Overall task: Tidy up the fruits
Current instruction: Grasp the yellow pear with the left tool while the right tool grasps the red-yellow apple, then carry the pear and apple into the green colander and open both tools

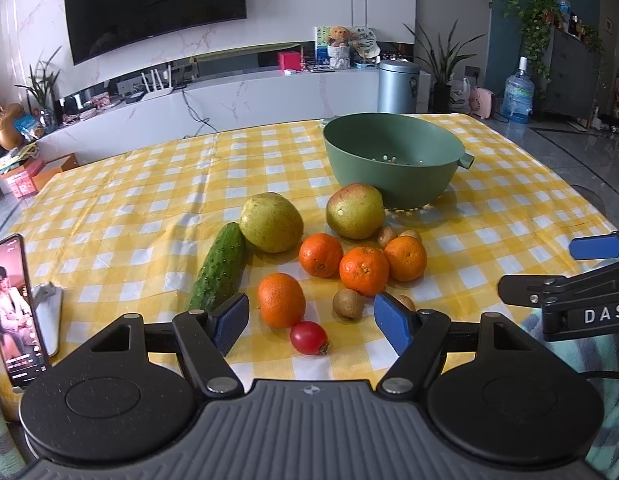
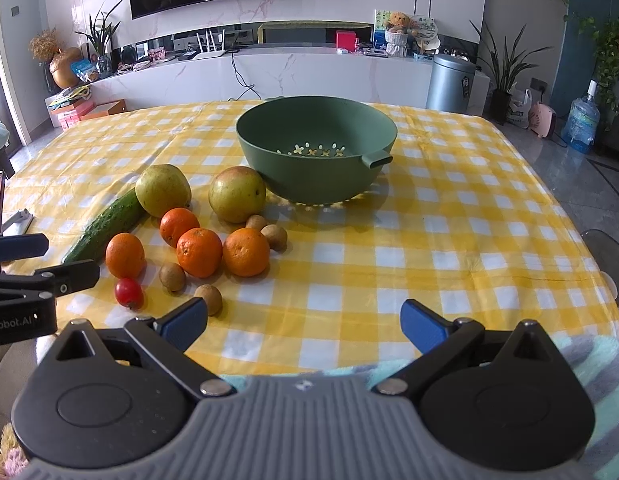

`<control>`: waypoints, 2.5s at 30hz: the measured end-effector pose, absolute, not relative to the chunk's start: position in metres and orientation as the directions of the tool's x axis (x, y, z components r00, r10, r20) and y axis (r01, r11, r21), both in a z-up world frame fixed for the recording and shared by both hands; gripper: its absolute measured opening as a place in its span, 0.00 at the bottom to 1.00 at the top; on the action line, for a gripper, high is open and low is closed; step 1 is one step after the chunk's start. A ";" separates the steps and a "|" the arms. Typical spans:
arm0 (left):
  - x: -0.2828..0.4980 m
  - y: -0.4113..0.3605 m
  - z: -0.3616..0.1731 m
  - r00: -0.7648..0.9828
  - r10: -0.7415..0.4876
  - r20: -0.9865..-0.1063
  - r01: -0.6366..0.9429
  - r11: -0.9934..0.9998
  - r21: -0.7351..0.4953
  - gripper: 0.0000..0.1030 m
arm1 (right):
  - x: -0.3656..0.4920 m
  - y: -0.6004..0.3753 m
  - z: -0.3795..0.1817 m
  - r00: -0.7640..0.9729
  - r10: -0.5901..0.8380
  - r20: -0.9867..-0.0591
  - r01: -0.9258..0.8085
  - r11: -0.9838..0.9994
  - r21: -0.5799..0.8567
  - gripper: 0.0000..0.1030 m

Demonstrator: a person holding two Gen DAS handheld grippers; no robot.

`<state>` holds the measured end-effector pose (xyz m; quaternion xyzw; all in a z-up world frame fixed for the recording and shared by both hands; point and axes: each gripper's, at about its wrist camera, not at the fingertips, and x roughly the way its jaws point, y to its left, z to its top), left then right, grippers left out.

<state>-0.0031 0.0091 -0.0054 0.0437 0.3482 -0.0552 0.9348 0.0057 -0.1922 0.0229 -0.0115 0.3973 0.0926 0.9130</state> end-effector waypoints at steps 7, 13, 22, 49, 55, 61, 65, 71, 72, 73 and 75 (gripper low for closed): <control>0.014 0.015 0.003 0.743 -0.067 -0.666 0.147 0.987 0.065 0.79 | 0.021 -0.195 0.026 0.715 0.201 -0.670 -0.176 0.979 0.106 0.96; 0.048 0.029 0.003 0.714 -0.099 -0.693 0.154 0.988 0.018 0.65 | 0.059 -0.192 0.023 0.691 0.284 -0.665 -0.175 0.958 0.227 0.96; 0.110 0.044 -0.019 0.659 -0.127 -0.742 0.197 0.980 0.007 0.68 | 0.127 -0.164 0.001 0.617 0.379 -0.690 -0.176 0.921 0.348 0.88; 0.184 0.039 -0.052 0.561 -0.154 -0.813 0.394 0.914 0.098 0.81 | 0.199 -0.148 -0.060 0.510 0.521 -0.685 -0.182 0.843 0.506 0.61; 0.180 0.030 -0.052 0.576 -0.111 -0.810 0.380 0.913 0.146 0.79 | 0.196 -0.146 -0.060 0.523 0.508 -0.685 -0.213 0.856 0.472 0.59; 0.168 0.029 -0.046 0.622 -0.072 -0.780 0.308 0.938 0.159 0.78 | 0.191 -0.149 -0.052 0.541 0.528 -0.654 -0.235 0.842 0.485 0.59; 0.154 0.036 -0.030 0.666 -0.060 -0.744 0.238 0.962 0.135 0.78 | 0.184 -0.159 -0.042 0.548 0.576 -0.607 -0.236 0.802 0.549 0.59; 0.133 0.039 -0.005 0.702 -0.054 -0.710 0.192 0.974 0.117 0.78 | 0.156 -0.167 -0.018 0.578 0.613 -0.538 -0.294 0.772 0.564 0.59; 0.132 0.040 -0.001 0.706 -0.059 -0.706 0.183 0.978 0.101 0.78 | 0.152 -0.170 -0.014 0.584 0.620 -0.524 -0.301 0.765 0.570 0.59; 0.132 0.039 0.004 0.709 -0.067 -0.702 0.175 0.981 0.083 0.78 | 0.148 -0.173 -0.011 0.593 0.624 -0.510 -0.307 0.760 0.573 0.59; 0.133 0.038 0.014 0.714 -0.098 -0.693 0.175 0.984 0.041 0.78 | 0.142 -0.178 -0.001 0.613 0.618 -0.491 -0.318 0.763 0.563 0.59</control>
